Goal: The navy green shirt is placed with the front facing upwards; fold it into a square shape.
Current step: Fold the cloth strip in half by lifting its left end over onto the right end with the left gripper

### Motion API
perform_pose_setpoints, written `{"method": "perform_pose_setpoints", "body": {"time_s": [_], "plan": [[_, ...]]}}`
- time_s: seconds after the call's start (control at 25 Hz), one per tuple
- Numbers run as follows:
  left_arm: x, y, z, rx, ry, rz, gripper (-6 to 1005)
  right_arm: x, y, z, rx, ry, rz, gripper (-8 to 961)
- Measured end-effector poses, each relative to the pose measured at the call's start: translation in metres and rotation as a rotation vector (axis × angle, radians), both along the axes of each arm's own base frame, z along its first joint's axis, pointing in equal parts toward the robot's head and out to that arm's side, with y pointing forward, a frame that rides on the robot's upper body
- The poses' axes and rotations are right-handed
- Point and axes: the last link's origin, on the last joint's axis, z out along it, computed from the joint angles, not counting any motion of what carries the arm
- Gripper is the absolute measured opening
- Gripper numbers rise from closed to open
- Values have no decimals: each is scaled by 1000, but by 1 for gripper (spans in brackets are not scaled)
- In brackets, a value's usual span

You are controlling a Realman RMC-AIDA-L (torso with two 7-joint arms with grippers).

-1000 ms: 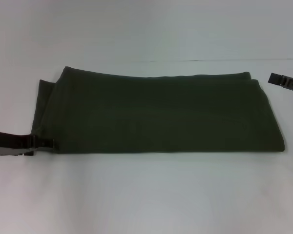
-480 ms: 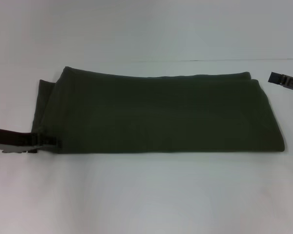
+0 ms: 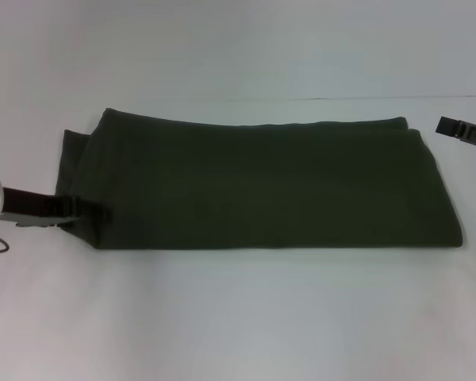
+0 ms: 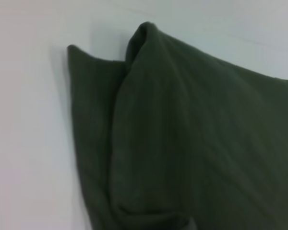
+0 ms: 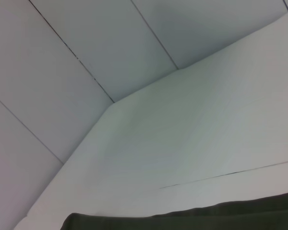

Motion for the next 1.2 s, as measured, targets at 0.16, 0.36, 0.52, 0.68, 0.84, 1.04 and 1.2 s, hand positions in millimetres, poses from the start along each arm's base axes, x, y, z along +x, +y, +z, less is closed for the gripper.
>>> {"method": "perform_pose_setpoints", "body": {"time_s": [0.16,0.36,0.52,0.68,0.84,1.04,1.2], "plan": [[3,2,-1,0,2,-13,847,1,0,0,3,-1,-4,908],[-4,-4,0,-8,3,9,847,2,-1,0,5,-2,-8,908],[-9,-11,2,-18,-2,27,848,2,-1,0,5,-2,-8,908],[-12,-15,4,-24,-3,39,848,1,0,0,5,-3,-6,907],[-15,-18,5,-26,1,50,847,1,0,0,4,-4,-4,907],[-19,-20,5,-31,21,61,846,1,0,0,4,-4,-4,907],[-20,-20,5,-32,23,63,845,1,0,0,4,-3,-3,907]]}}
